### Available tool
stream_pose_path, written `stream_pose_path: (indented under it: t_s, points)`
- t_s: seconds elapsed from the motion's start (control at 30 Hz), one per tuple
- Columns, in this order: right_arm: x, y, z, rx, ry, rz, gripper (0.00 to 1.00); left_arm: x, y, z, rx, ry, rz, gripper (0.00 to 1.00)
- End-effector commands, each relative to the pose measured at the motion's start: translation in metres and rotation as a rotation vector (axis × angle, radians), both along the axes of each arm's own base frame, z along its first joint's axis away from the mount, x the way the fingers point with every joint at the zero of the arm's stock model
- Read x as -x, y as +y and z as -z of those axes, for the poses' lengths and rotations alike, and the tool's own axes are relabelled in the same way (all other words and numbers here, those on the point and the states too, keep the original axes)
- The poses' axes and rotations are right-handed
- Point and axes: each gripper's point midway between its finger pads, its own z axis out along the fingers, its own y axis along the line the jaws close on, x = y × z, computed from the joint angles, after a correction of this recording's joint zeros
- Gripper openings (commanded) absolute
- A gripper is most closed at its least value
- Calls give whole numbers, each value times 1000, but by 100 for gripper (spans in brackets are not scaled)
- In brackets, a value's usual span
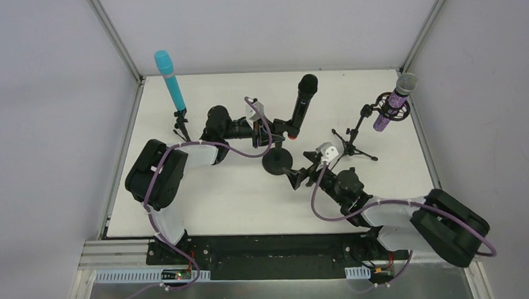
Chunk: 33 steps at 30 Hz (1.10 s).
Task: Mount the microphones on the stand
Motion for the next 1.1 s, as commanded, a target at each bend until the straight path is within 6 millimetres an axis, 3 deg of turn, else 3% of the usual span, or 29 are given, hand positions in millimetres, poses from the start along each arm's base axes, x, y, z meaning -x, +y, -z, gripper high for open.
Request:
stream_pose_path:
  t_s: [0.0,0.2,0.4,0.57,0.7,0.93,1.07]
  points:
    - [-14,12,-33,-52,-170,62,98,-7,-1,-27,62,-62,0,0]
    - [-38,34,-23,-8,-191,149,96,-8,-1,-27,67,-46,-4,0]
    - [-70,40,-22,-14,-172,291,93,-6,-2,-30,73,-49,3,0]
    - [-79,57,-11,-5,-157,281,85,-6,-2,-32,76,-51,4,0]
    - [-81,58,0,9,-137,295,79,-6,-2,-33,79,-48,4,0]
    - [-83,57,13,35,-120,320,49,-6,-3,-34,92,-42,9,0]
    - [-85,59,15,48,-125,324,24,-4,-4,-34,92,-50,16,0]
